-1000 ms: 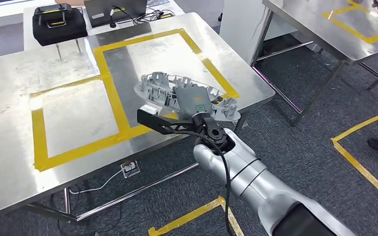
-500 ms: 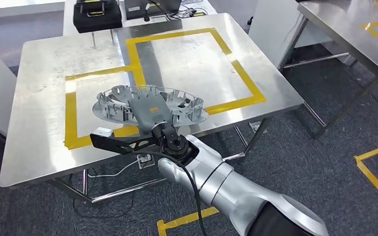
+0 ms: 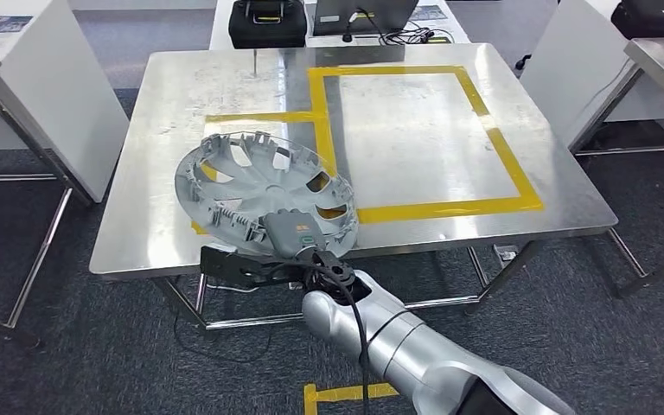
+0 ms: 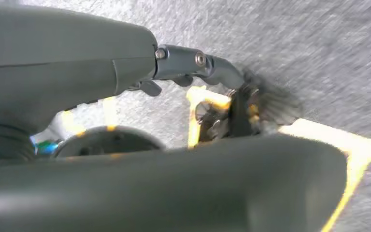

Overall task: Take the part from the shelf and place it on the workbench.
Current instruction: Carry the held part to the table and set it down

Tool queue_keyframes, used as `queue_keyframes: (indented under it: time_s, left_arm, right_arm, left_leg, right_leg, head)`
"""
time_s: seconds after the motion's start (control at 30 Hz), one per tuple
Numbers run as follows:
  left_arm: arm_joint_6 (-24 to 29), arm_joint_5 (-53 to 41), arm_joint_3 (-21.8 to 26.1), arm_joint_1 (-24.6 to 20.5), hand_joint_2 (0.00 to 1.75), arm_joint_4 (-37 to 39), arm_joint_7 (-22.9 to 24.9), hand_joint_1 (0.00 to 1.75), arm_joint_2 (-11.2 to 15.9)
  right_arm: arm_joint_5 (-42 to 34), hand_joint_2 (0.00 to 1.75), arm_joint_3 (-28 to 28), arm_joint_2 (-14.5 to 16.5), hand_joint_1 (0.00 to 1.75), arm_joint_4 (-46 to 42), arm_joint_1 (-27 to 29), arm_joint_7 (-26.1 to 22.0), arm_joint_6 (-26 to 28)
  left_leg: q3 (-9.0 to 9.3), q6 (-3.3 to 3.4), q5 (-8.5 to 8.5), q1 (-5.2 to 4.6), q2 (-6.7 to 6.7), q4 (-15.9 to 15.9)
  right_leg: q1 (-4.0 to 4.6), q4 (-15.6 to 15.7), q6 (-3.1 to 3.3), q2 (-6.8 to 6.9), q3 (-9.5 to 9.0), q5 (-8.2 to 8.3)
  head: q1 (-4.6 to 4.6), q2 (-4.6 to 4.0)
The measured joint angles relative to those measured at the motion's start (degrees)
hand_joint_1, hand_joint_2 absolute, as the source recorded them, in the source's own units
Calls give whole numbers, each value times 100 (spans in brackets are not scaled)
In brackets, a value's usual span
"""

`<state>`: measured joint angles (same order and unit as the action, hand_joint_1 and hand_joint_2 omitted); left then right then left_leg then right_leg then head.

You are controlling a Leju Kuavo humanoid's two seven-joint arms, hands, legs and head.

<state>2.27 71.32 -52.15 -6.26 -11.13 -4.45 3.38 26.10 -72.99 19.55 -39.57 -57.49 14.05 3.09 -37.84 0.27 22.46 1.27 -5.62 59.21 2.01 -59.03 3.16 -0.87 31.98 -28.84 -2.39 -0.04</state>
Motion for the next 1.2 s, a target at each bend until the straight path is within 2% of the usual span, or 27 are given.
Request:
queue_keyframes:
  time_s: [0.07,0.1,0.13,0.2,0.23,0.27,0.3,0.33,0.4,0.43,0.47,0.53,0.6,0.67,0.7,0.77,0.8,0.83,0.87,0.9,0.93,0.97,1.0,1.07,1.1,1.13,1.2]
  left_arm:
    - [21,-7,0,3,0,1,61,0,-4]
    - [32,-10,0,7,0,2,75,0,-3]
    - [41,-13,0,10,0,3,84,0,-1]
    - [60,-17,0,11,0,4,86,0,3]
    - [69,-18,0,11,0,5,87,0,8]
    - [76,-18,0,14,0,6,87,0,15]
    - [84,-18,0,19,0,8,87,0,25]
    - [89,-17,0,24,0,9,87,0,35]
    - [96,3,0,24,0,8,85,0,34]
    - [97,23,0,18,0,5,87,0,31]
    - [105,49,1,13,0,3,106,0,25]
    - [159,81,2,11,0,3,211,0,29]
    - [237,86,2,12,0,5,386,0,33]
    - [289,81,2,12,0,7,531,0,37]
    - [308,75,2,14,0,9,572,0,38]
    - [336,63,2,18,0,11,600,0,43]
    - [347,60,2,20,0,12,602,0,47]
    - [354,59,2,20,0,13,601,0,52]
    - [357,61,2,19,0,13,600,0,56]
    - [356,67,2,18,0,10,597,0,47]
    - [355,74,3,11,0,8,593,0,36]
    - [354,81,3,-4,0,4,585,0,21]
    - [350,91,4,-22,0,-1,575,0,3]
    - [345,112,4,-40,0,-5,554,0,-9]
    - [342,125,3,-35,0,-6,545,0,-13]
    - [341,135,2,-30,0,-6,530,0,-14]
    - [338,151,1,-35,0,-5,496,0,-5]
  right_arm:
    - [-58,175,-13,10,175,117,-4,-33,3]
    - [-74,175,-21,14,175,169,-1,-37,4]
    - [-84,175,-29,14,175,216,-1,-35,3]
    - [-96,175,-51,15,175,306,3,-21,2]
    - [-98,175,-62,14,175,346,7,-9,2]
    - [-98,175,-77,14,175,383,14,7,3]
    - [-98,175,-94,13,175,416,19,22,5]
    - [-100,175,-112,13,175,447,17,39,11]
    - [-122,175,-143,16,175,492,-8,75,32]
    - [-150,175,-153,17,175,510,-29,92,45]
    - [-185,175,-158,17,175,526,-51,107,55]
    - [-275,175,-163,13,175,565,-81,130,66]
    - [-367,175,-164,10,175,609,-95,155,68]
    - [-463,175,-158,9,175,655,-111,183,78]
    - [-508,175,-154,8,175,682,-116,191,99]
    - [-562,175,-145,3,175,742,-116,174,199]
    - [-569,175,-141,2,175,770,-115,152,273]
    - [-569,175,-132,2,175,792,-120,126,350]
    - [-567,175,-118,2,175,807,-139,104,418]
    - [-564,175,-97,5,175,815,-175,92,473]
    - [-558,175,-71,10,175,817,-220,86,514]
    - [-552,175,-43,15,175,814,-267,89,540]
    - [-547,175,-9,21,175,809,-303,96,556]
    - [-544,175,48,23,175,796,-326,118,575]
    - [-545,175,73,23,175,791,-321,128,582]
    - [-547,175,94,23,175,786,-318,134,591]
    - [-548,175,151,23,175,774,-319,138,608]
  left_leg:
    - [7,-61,-41,10,24,-53]
    - [-10,-80,0,-1,99,-19]
    - [-71,-96,121,-14,203,127]
    - [-297,-135,536,-5,416,731]
    - [-411,-170,727,17,469,1073]
    - [-461,-210,823,46,501,1290]
    - [-414,-256,824,77,526,1328]
    - [-243,-305,727,113,552,1134]
    - [226,-398,543,167,615,449]
    - [405,-386,516,179,629,188]
    - [497,-341,548,181,632,68]
    - [534,-191,594,183,599,75]
    - [548,-111,593,181,589,93]
    - [556,-68,575,164,587,93]
    - [550,-58,569,154,582,91]
    - [546,-49,568,121,558,90]
    - [550,-44,570,99,540,89]
    - [558,-41,573,72,518,88]
    - [570,-36,576,43,497,84]
    - [577,-30,577,29,479,76]
    - [583,-30,574,13,462,62]
    - [586,-36,570,18,446,40]
    - [592,-49,533,31,429,41]
    - [604,-104,421,41,405,89]
    - [595,-122,406,35,416,147]
    - [558,-137,474,28,436,227]
    - [358,-150,821,26,483,624]
  right_leg:
    - [0,160,13,38,-79,100]
    - [-23,273,8,69,-139,169]
    - [-53,379,0,107,-203,247]
    - [-91,467,-44,181,-229,348]
    - [-104,467,-69,217,-210,377]
    - [-119,459,-101,251,-175,394]
    - [-140,441,-134,280,-146,401]
    - [-171,404,-175,303,-116,397]
    - [-226,262,-292,332,-34,343]
    - [-237,169,-358,337,30,294]
    - [-230,103,-416,339,77,246]
    - [-231,9,-492,336,123,212]
    - [-259,-99,-543,299,156,176]
    - [-271,-503,-585,227,362,-91]
    - [-272,-856,-597,196,537,-286]
    - [-257,-1492,-575,175,856,-544]
    - [-240,-1588,-538,167,916,-539]
    - [-212,-1467,-473,157,876,-433]
    - [-170,-1165,-382,139,748,-252]
    - [-103,-760,-255,103,573,-40]
    - [-28,-431,-130,45,437,90]
    - [43,-177,-20,-21,333,151]
    - [98,-14,58,-71,275,172]
    - [118,159,104,-87,173,213]
    - [96,240,92,-51,95,288]
    - [72,287,80,-22,18,341]
    - [35,320,39,29,-56,405]
  head:
    - [-31,0]
    - [-25,0]
    - [-9,0]
    - [53,0]
    - [80,0]
    - [99,0]
    - [113,0]
    - [124,0]
    - [158,0]
    - [195,0]
    - [207,0]
    - [169,0]
    - [84,0]
    - [37,0]
    - [8,0]
    - [-31,0]
    - [-44,0]
    - [-54,0]
    - [-70,0]
    - [-85,0]
    - [-68,0]
    - [-55,0]
    - [-48,0]
    - [-70,0]
    - [-84,0]
    - [-74,0]
    - [-18,0]
